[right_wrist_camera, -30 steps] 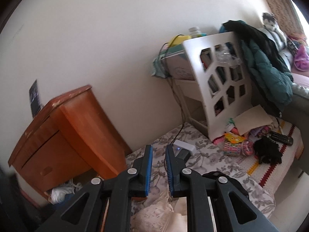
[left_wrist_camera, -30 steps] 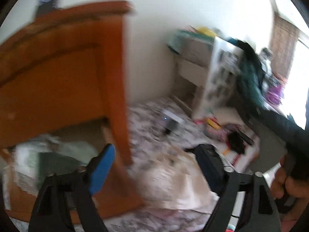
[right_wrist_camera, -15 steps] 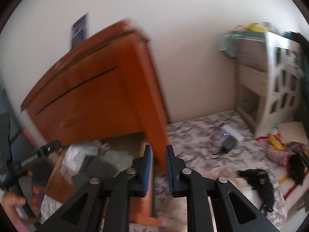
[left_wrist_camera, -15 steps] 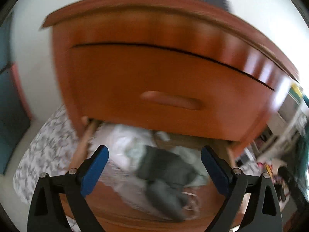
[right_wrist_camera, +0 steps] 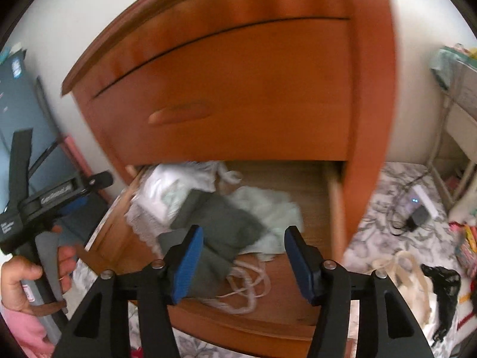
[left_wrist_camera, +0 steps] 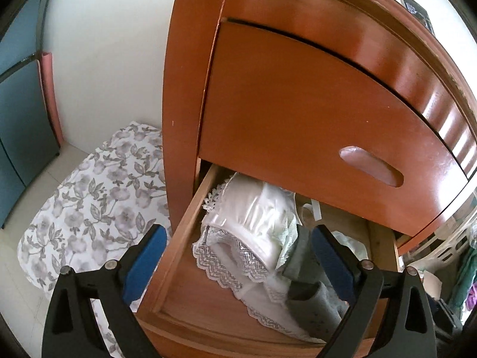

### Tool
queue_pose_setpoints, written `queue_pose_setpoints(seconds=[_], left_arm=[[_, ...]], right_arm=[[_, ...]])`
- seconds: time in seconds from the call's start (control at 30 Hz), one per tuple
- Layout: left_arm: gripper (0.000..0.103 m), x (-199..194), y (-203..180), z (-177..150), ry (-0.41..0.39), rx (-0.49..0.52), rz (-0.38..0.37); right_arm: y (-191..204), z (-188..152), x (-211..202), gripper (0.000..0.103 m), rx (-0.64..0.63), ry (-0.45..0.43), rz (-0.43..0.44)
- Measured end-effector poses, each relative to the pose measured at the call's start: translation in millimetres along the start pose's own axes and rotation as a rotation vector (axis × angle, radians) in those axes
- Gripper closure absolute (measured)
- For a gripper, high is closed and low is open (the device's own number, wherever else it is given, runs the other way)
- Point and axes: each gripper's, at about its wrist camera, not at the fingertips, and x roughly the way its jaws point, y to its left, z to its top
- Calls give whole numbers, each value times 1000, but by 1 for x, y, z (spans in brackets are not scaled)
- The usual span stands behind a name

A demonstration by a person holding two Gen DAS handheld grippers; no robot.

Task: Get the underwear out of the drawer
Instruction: 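Move both grippers back into the open drawer, then close the right gripper on the grey sock in the drawer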

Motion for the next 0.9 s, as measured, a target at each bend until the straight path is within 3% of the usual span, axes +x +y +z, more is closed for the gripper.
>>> queue_pose_setpoints(seconds=[0.23, 0.47, 0.67, 0.83, 0.9], left_arm=[[0, 4, -2, 8, 3, 28, -67], [0, 7, -18, 12, 54, 148, -48], [0, 27, -30, 15, 149, 216, 69], [0, 32, -36, 12, 133, 225, 18], [0, 34, -35, 10, 135, 219, 30]], right_arm=[[39, 5, 30, 38, -96, 101, 69], [64, 11, 65, 38, -197, 232, 61], [71, 9, 86, 38, -251, 331, 47], [73, 3, 99, 38, -268, 368, 22], [72, 2, 99, 38, -274, 365, 13]])
